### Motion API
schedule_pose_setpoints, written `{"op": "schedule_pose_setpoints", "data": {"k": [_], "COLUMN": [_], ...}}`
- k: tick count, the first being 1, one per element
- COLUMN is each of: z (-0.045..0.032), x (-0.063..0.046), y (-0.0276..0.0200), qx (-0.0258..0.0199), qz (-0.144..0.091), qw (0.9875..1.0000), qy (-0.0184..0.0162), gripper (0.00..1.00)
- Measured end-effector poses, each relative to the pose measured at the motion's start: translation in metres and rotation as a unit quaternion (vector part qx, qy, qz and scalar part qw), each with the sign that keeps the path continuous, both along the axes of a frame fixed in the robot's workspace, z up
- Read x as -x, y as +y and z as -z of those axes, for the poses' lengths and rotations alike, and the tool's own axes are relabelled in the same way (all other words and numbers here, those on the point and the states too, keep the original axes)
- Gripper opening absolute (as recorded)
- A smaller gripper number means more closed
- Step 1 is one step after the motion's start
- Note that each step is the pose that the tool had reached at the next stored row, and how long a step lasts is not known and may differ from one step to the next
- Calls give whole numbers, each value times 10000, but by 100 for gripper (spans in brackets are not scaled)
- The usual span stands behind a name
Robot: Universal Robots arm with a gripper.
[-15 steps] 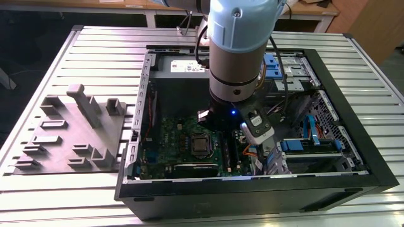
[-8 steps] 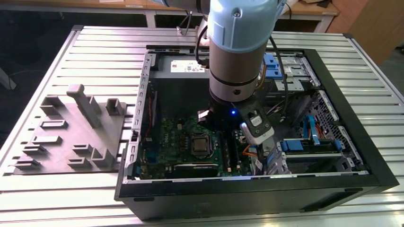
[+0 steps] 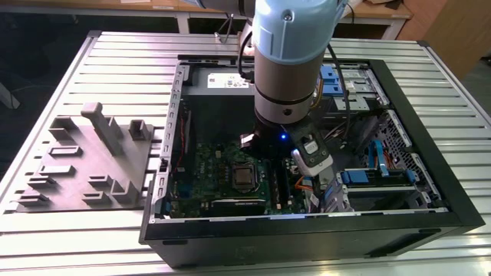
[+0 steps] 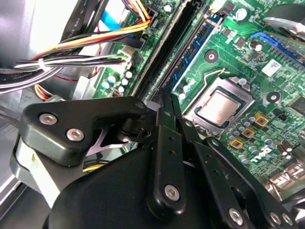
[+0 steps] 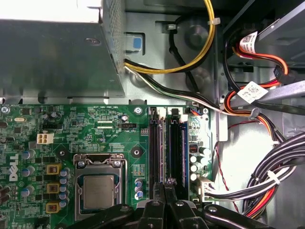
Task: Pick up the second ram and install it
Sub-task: 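Insert the second ram into the second slot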
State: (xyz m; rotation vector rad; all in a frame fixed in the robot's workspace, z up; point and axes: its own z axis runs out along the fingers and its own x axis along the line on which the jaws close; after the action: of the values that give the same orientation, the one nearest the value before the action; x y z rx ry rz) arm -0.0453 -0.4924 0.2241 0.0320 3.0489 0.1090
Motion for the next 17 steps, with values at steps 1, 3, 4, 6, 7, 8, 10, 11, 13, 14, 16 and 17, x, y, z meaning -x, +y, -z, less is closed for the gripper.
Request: {"op": "schedule_pose_setpoints", "data": {"k": [1,3,4,6,7,8,10,11,13,14,16,17], "z": [0,0,1,11,14,15,15,15,21,25,25,25], "x": [0,0,0,0,0,0,0,0,0,0,0,0], "y": [0,0,0,1,1,1,1,1,1,2,1,1], "qx": [0,0,0,-2,-1,0,0,0,-3,-4,-2,-2], "qz": [3,5,6,6,6,6,5,5,6,5,5,6], "qw": [10000,10000,10000,10000,10000,10000,10000,10000,10000,10000,10000,10000], "qy": [0,0,0,-1,-1,0,0,0,-1,-1,0,0], "gripper": [11,11,11,11,11,11,11,11,11,11,11,11]}}
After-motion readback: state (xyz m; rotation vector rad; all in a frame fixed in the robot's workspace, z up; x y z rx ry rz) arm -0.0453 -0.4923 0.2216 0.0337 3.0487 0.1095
